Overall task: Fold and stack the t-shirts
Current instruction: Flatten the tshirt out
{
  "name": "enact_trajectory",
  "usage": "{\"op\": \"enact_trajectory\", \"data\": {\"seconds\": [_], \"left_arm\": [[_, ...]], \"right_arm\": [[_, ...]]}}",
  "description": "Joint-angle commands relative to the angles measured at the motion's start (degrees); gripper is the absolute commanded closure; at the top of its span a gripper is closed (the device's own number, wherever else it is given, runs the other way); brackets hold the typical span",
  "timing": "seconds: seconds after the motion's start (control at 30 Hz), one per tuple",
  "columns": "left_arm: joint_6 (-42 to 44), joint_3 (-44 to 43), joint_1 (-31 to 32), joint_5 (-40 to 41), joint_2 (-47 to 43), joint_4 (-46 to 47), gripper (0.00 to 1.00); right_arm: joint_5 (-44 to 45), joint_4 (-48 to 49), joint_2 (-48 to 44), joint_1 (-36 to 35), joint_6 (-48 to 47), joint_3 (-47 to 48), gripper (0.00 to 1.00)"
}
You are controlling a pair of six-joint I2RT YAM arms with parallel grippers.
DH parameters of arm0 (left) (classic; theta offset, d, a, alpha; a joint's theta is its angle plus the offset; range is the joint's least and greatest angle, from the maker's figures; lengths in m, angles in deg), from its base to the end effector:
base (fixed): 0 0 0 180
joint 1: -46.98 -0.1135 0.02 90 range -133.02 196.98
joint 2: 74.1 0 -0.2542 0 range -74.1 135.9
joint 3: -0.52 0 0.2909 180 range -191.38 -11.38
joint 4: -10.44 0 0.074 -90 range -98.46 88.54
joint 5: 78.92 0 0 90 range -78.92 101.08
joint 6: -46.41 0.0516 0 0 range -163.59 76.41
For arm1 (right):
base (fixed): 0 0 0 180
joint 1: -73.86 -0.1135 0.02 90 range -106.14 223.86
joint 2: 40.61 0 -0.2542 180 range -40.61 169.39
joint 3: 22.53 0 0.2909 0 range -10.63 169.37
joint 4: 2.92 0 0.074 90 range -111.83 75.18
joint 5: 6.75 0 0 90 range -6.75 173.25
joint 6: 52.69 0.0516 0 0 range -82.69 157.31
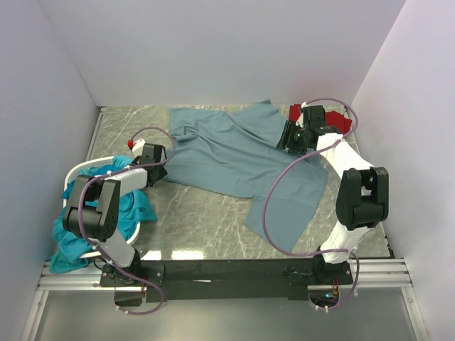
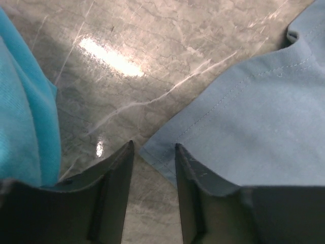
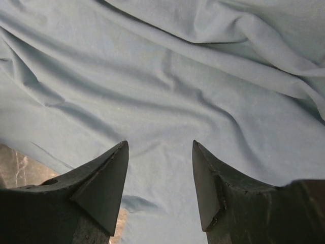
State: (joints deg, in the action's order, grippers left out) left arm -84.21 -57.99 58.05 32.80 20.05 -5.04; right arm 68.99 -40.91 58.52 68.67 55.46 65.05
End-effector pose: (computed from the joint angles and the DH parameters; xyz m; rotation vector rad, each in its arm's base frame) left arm 0.3485 -0.0487 0.1026 -0.7609 2.2547 0.0446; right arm 0.4229 0.0512 0.2119 0.1647 2.4533 0.4840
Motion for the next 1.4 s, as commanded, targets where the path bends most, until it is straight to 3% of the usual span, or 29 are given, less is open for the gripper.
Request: {"op": "enact_trajectory", "data": {"seconds": [0.0, 0.27, 0.43, 0.67, 0.87, 1.0, 1.2, 1.37], "left_arm": [[-1.5, 1.3, -0.2, -1.2, 0.4, 0.7, 0.59], [-1.4, 2.0, -0.2, -1.9, 0.4, 0.7, 0.71], [-1.0, 2.3, -0.2, -2.6, 0.3, 0.9, 0.99], [-0.2, 3.5, -0.2, -3.8, -0.8, 3.1, 0.99], [0.4, 5.3, -0.1, -5.4, -2.8, 8.3, 0.99], [0.5, 7.0, -0.1, -6.9, -3.9, 11.3, 0.99], [1.0, 7.8, -0.2, -7.0, -4.9, 12.6, 0.99], [1.2, 8.9, -0.2, -7.5, -5.7, 14.1, 0.99]], "right_arm": [[0.2, 1.7, -1.3, 0.4, -0.1, 0.7, 0.4], [0.7, 1.6, -1.3, -0.1, 0.0, 0.9, 0.4], [1.4, 1.4, -2.3, -0.8, 0.2, 0.3, 0.4], [5.6, 2.6, -5.9, -6.1, 1.7, -2.7, 0.41], [14.2, 3.4, -13.9, -15.9, 5.9, -13.1, 0.42], [20.1, 1.2, -23.9, -23.3, 10.8, -22.5, 0.43], [26.3, -9.5, -37.6, -33.6, 21.2, -31.4, 0.43], [24.9, -20.0, -46.3, -38.3, 31.4, -38.0, 0.44]]}}
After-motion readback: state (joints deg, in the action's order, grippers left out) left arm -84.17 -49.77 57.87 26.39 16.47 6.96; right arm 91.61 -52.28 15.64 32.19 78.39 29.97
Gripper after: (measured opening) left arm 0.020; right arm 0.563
